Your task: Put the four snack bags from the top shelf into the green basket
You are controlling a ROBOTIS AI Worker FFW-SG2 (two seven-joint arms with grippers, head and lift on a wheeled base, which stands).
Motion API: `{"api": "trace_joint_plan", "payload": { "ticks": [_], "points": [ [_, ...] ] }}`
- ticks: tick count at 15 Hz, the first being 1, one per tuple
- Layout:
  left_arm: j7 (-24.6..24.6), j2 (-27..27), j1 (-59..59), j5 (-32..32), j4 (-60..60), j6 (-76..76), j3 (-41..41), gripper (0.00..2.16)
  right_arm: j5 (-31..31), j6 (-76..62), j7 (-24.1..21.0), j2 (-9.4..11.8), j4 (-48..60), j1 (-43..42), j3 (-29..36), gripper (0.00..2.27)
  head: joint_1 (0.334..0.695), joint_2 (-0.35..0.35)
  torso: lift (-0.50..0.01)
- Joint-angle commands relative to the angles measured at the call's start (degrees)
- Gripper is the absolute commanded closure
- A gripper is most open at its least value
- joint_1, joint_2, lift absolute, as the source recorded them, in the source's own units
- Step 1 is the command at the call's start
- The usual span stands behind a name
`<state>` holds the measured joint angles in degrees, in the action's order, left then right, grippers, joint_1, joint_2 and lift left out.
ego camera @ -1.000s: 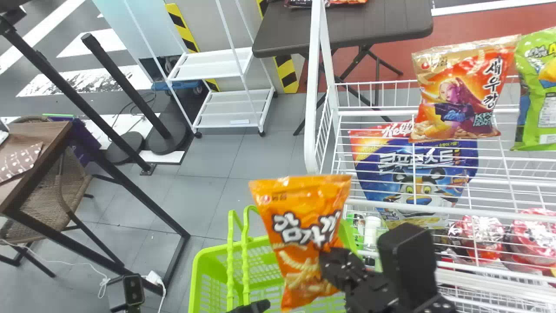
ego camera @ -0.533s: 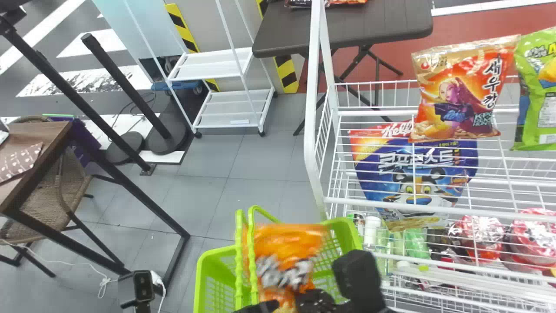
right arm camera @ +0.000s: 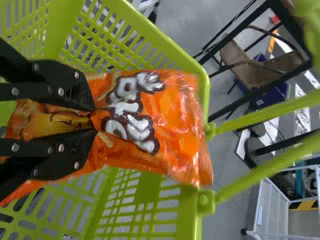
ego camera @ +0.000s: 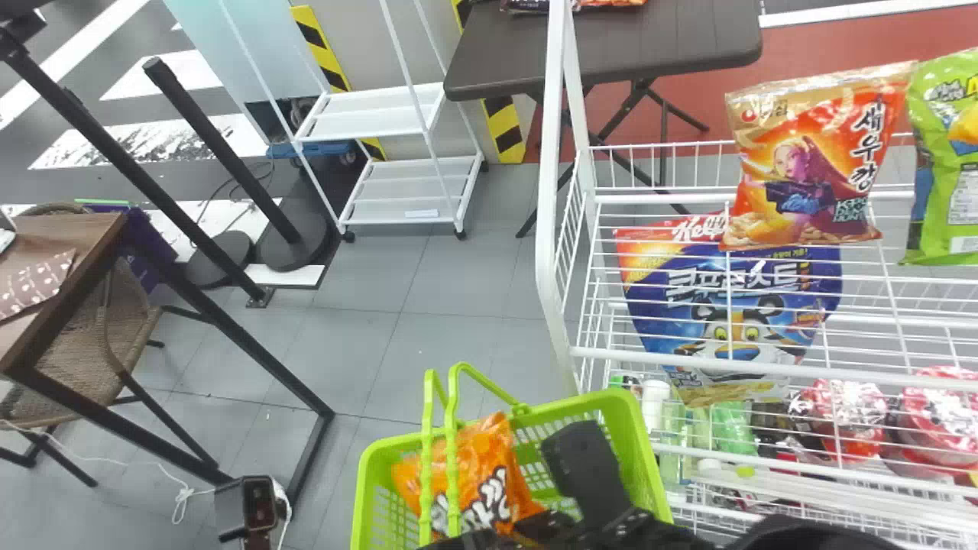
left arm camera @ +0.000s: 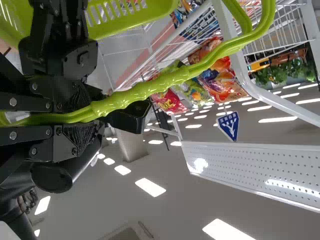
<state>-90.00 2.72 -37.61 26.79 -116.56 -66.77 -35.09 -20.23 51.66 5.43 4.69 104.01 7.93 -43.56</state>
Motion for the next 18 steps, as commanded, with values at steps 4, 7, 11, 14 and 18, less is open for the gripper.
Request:
{"api": "trace_joint_plan", "payload": {
  "ticks": [4,7,11,14,18],
  "points": [
    [-0.57,0.0,0.17,-0.16,0.11,0.01,-0.07,2.15,-2.71,0.16,6.96,3.57,18.86,11.5,19.04,0.04,0.695,0.35,0.0],
    [-0.57,0.27,0.26,-0.16,0.2,0.01,-0.16,2.15,-0.25,-8.81,7.4,3.39,22.55,12.73,29.32,0.05,0.695,0.35,0.0],
    [-0.57,0.62,0.7,-0.16,0.99,0.01,0.11,2.15,10.21,-27.62,2.04,2.86,10.07,3.23,30.99,0.05,0.695,0.344,0.0],
    [-0.57,0.71,0.7,-0.16,1.16,0.01,0.19,2.15,10.56,-30.96,-0.86,2.6,-3.38,-6.26,30.99,0.05,0.695,0.224,0.0],
    [-0.57,0.97,1.32,-0.16,2.04,0.18,0.28,2.15,11.36,-36.41,-2.88,0.32,-18.93,-16.63,30.29,0.1,0.695,0.168,0.0]
  ]
}}
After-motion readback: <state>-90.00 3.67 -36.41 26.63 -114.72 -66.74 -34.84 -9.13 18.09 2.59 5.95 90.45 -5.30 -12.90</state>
